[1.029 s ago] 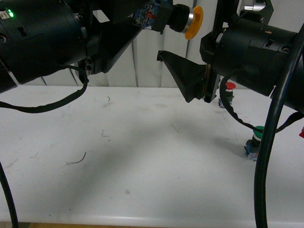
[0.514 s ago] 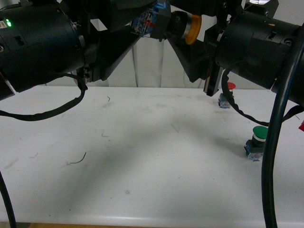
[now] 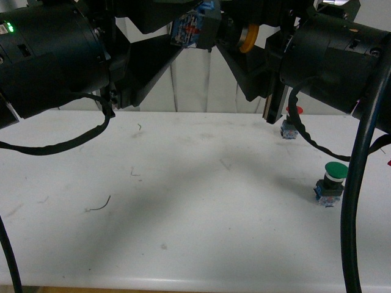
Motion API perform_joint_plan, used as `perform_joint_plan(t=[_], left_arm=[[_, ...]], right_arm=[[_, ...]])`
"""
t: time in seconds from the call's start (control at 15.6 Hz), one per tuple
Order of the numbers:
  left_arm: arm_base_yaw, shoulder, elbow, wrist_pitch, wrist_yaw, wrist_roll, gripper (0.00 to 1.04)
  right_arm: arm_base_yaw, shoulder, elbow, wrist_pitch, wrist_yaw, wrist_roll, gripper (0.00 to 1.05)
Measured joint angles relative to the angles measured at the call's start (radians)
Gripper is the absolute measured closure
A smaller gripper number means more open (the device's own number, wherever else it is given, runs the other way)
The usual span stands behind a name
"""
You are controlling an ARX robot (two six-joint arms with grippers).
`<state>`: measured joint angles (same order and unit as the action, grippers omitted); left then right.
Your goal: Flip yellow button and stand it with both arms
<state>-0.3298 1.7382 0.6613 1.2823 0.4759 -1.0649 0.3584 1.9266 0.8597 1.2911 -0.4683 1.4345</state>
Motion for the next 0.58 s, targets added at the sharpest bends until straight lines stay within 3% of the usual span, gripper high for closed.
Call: perform_joint_plan(t=[0.32,0.58], left_arm=[[0.058,-0.059,-0.027,0.003,0.000,-0.001,0.05],[0.187,-0.203,-0.113,-0.036,0.000,0.050,0.07]], right_arm=[[-0.028,0.000,-0.010,-0.008,0.001,-0.022,0.72],[-0.061,-0.005,-0.009,-0.007,-0.008,-0.023,0.72]])
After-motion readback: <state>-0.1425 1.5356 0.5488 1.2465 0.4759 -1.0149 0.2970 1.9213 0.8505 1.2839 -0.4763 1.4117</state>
